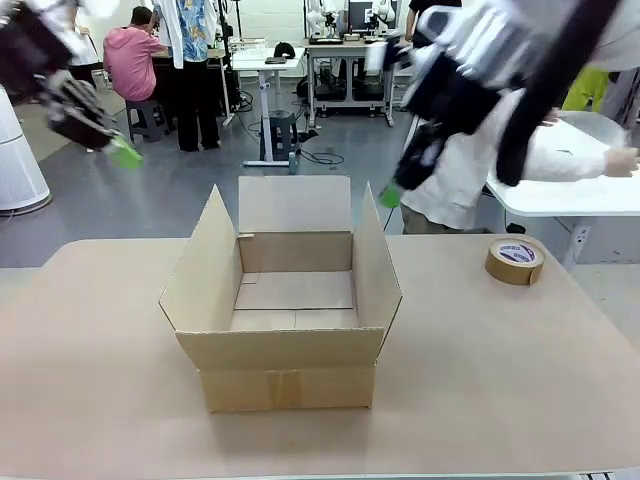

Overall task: Wrap the clocks to prevent damage.
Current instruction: Open the side flaps of the Package Box, then once the human has placed the objects inside and stepped back, release both hands from the side flaps of the Package Box.

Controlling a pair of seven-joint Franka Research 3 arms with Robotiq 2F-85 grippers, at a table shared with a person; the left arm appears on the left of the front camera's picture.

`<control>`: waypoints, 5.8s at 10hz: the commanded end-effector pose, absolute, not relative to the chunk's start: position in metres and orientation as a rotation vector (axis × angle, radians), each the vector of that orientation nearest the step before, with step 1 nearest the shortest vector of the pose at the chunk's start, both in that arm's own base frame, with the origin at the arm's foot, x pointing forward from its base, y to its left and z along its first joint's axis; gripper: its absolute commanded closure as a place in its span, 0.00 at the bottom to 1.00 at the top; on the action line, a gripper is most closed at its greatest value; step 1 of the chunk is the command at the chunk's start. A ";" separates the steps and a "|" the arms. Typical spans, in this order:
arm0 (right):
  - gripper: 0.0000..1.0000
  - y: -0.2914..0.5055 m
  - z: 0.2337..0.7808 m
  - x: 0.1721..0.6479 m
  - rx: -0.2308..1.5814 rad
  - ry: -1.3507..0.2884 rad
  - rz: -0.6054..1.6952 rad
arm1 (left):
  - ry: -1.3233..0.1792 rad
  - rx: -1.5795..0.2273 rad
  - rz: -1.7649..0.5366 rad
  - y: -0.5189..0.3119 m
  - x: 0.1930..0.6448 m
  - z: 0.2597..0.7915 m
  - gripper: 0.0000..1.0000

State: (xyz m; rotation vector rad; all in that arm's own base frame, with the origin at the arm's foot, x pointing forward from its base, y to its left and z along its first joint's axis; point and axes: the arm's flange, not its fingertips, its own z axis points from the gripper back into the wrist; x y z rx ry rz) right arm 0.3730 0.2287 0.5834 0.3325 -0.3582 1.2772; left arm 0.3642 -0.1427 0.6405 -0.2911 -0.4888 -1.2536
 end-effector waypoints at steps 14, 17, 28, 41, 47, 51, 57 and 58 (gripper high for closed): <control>0.99 0.230 0.423 0.432 -0.030 -0.075 0.793 | -0.163 0.091 -0.732 -0.218 0.447 0.430 0.99; 0.99 0.228 0.422 0.432 -0.019 -0.087 0.804 | -0.170 0.065 -0.775 -0.214 0.442 0.431 0.99; 0.99 0.218 0.379 0.457 0.077 -0.043 0.383 | -0.077 -0.041 -0.286 -0.195 0.480 0.393 0.99; 0.99 0.216 0.370 0.456 0.067 -0.023 0.396 | -0.052 -0.055 -0.293 -0.191 0.483 0.379 0.99; 0.99 0.216 0.370 0.456 0.067 -0.023 0.396 | -0.052 -0.055 -0.293 -0.191 0.483 0.379 0.99; 0.99 0.216 0.370 0.456 0.067 -0.023 0.396 | -0.052 -0.055 -0.293 -0.191 0.483 0.379 0.99; 0.99 0.216 0.370 0.456 0.067 -0.023 0.396 | -0.052 -0.055 -0.293 -0.191 0.483 0.379 0.99; 0.99 0.216 0.370 0.456 0.067 -0.023 0.396 | -0.052 -0.055 -0.293 -0.191 0.483 0.379 0.99</control>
